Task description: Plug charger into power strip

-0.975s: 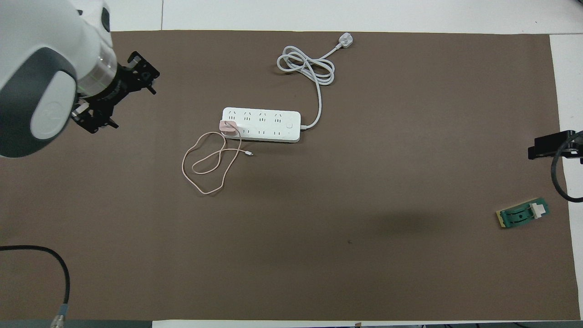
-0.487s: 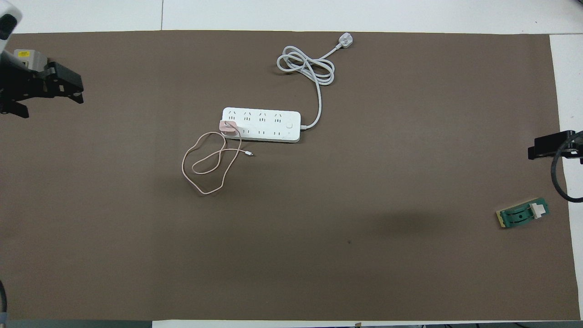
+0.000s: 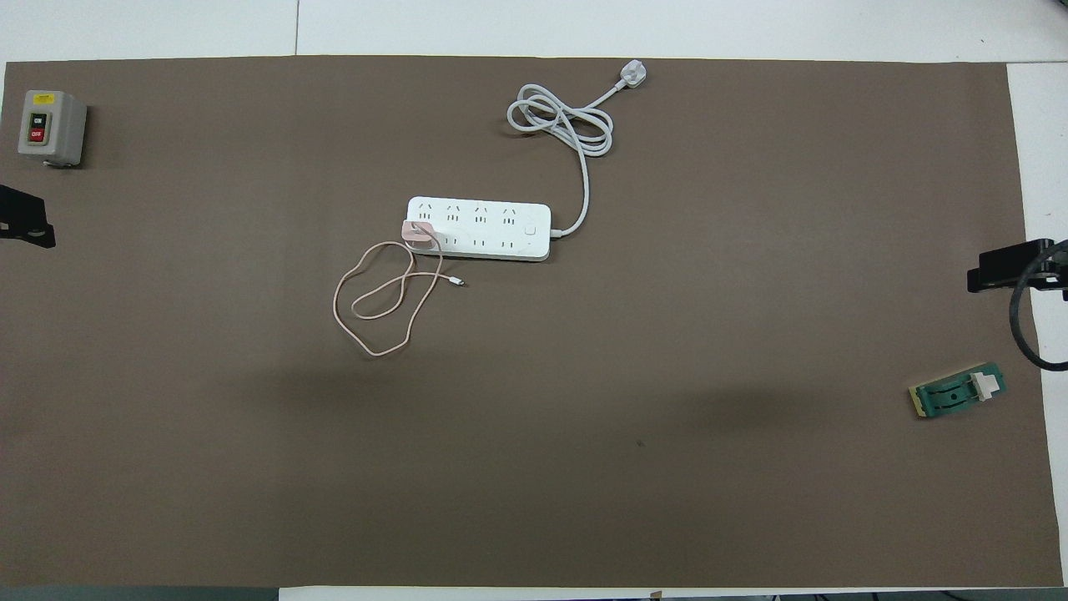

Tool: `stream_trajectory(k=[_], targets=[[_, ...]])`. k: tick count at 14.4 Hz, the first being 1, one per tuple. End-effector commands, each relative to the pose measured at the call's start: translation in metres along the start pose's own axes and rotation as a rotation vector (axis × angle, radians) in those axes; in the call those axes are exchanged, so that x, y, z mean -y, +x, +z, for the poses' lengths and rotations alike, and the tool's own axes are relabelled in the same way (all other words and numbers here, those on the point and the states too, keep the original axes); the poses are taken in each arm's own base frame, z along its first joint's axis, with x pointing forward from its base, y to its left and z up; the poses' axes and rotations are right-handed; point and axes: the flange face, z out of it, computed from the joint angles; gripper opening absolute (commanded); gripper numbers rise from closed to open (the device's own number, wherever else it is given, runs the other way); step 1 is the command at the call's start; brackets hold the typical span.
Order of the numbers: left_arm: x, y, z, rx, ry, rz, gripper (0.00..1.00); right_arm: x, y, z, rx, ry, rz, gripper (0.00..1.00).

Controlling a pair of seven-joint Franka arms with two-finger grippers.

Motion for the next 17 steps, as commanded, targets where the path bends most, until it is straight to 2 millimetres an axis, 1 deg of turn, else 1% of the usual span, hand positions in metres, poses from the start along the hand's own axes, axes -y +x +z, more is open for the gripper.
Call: stream_trajectory(k=[1,2,3,4,5,6,9,10,11,12,13,14,17], targets=[[0.014,-0.03,0.014,-0.017,-0.004,-0.007,1.0,-0.002,-0.005,-0.003,0.005,-0.013,-0.02,1.0],[0.019,-0.032,0.016,0.001,-0.002,-0.016,1.0,-0.003,-0.005,-0.002,0.006,-0.013,-0.018,1.0],[0.032,-0.031,0.016,-0.003,-0.003,-0.039,1.0,-0.003,-0.005,-0.003,0.005,-0.013,-0.018,1.0],[0.042,-0.028,0.01,-0.018,-0.007,-0.06,1.0,-0.003,-0.005,-0.002,0.006,-0.013,-0.018,1.0],[0.044,-0.026,0.004,-0.028,-0.008,-0.065,1.0,-0.003,-0.005,-0.003,0.005,-0.012,-0.018,1.0],[0.045,-0.024,0.003,-0.031,-0.009,-0.067,1.0,-0.003,-0.005,-0.003,0.005,-0.013,-0.018,1.0],[0.046,-0.027,-0.005,-0.037,-0.009,-0.073,1.0,-0.003,-0.005,-0.002,0.006,-0.013,-0.018,1.0],[0.045,-0.028,-0.008,-0.042,-0.009,-0.075,1.0,-0.003,-0.005,-0.002,0.006,-0.013,-0.018,1.0],[0.039,-0.025,-0.011,-0.047,-0.011,-0.067,1.0,-0.003,-0.005,-0.003,0.005,-0.012,-0.018,1.0],[0.032,-0.022,-0.013,-0.043,-0.014,-0.06,1.0,-0.003,-0.005,-0.003,0.005,-0.012,-0.018,1.0],[0.021,-0.014,-0.011,-0.034,-0.02,-0.039,1.0,-0.002,-0.005,-0.003,0.005,-0.013,-0.02,1.0],[0.023,-0.009,-0.015,-0.033,-0.025,-0.042,1.0,-0.003,-0.005,-0.003,0.005,-0.013,-0.018,1.0],[0.01,-0.01,-0.015,-0.015,-0.092,-0.014,1.0,-0.003,-0.005,-0.003,0.005,-0.013,-0.018,1.0]])
